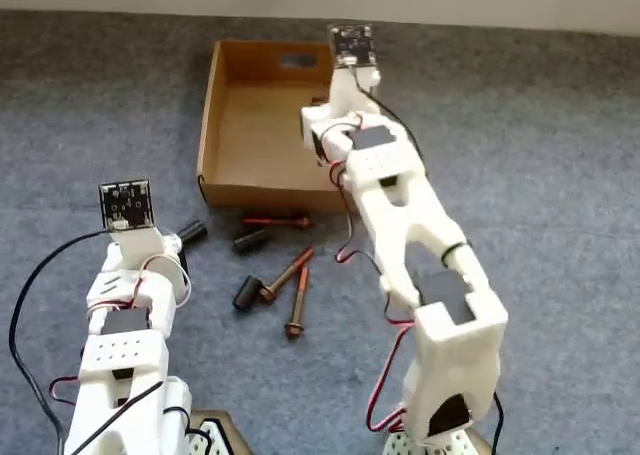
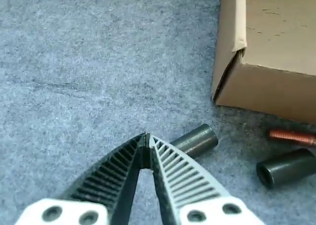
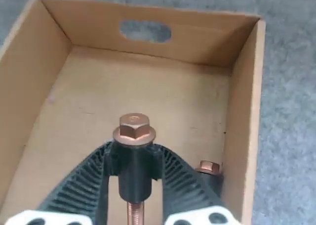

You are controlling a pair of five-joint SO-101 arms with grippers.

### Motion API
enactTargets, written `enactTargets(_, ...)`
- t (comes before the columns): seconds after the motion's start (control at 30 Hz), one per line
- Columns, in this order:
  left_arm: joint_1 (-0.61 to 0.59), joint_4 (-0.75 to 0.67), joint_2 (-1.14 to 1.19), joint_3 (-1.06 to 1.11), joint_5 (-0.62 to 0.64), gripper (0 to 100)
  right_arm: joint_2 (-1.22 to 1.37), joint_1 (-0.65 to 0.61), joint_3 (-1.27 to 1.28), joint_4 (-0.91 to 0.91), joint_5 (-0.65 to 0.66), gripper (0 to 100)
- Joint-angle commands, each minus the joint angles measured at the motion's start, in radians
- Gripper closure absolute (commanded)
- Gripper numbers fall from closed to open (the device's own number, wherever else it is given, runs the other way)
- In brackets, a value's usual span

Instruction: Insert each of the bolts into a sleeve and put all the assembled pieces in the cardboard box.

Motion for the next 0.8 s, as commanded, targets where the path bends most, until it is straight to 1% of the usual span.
enactTargets(0.0,0.007,-0.018,-0.005,-0.004,-0.008,99,0.045,0.019,-0.148,0.056,-0.012,99.2)
enactTargets(0.1,0.033,-0.018,-0.005,-0.004,-0.009,99,0.101,0.021,-0.216,0.117,-0.012,99.2)
enactTargets(0.23,0.039,-0.018,-0.005,-0.004,-0.009,99,0.163,0.019,-0.291,0.185,-0.011,99.2)
enactTargets(0.4,0.039,-0.018,-0.005,-0.004,-0.009,99,0.229,0.019,-0.369,0.275,0.075,99.2)
enactTargets(0.5,0.039,-0.018,-0.005,-0.004,-0.009,99,0.251,0.019,-0.398,0.317,0.072,99.2)
enactTargets(0.77,0.039,-0.018,-0.005,-0.004,-0.009,99,0.288,0.015,-0.398,0.331,0.072,99.2)
